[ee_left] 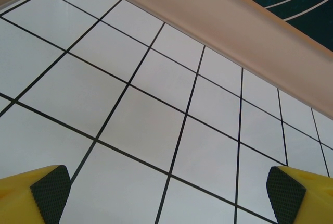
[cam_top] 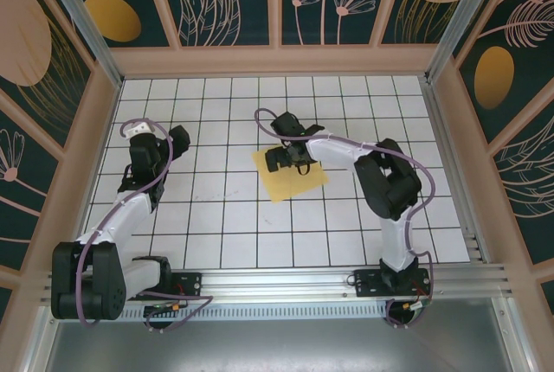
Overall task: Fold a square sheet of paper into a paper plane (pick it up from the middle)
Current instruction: Fold the square sheet of paper in half at the center of the table.
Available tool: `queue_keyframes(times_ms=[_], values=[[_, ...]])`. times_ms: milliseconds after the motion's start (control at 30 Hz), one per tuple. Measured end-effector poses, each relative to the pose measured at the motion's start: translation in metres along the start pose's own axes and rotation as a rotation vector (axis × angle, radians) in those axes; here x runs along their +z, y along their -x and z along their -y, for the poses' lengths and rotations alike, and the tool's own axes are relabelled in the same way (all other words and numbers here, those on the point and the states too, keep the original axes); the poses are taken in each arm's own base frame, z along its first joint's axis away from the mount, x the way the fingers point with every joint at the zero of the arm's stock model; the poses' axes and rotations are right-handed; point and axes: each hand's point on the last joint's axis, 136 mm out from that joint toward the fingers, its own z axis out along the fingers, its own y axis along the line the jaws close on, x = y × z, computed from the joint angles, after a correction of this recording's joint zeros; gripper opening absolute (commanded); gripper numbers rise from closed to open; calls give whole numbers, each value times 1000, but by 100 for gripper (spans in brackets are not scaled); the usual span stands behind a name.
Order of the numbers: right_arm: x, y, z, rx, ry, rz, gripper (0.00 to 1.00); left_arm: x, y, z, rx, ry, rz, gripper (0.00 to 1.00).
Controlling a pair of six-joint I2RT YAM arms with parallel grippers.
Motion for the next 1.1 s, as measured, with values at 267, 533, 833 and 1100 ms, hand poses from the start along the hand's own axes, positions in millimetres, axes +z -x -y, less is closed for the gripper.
queue_keyframes(times_ms=[267,533,833,1100], values=[[12,-9,5,-6,-8,-52,99,1,-3,0,-6,-2,-10,98],[15,-11,9,-14,-26,-57,91,1,-4,-1,-6,1,-15,99],[15,-8,11,-4,-41,-45,72,1,-9,3,-24,-24,-42,98],[10,-1,5,102,82,-34,34,2,-28,16,-71,-109,-131,87]])
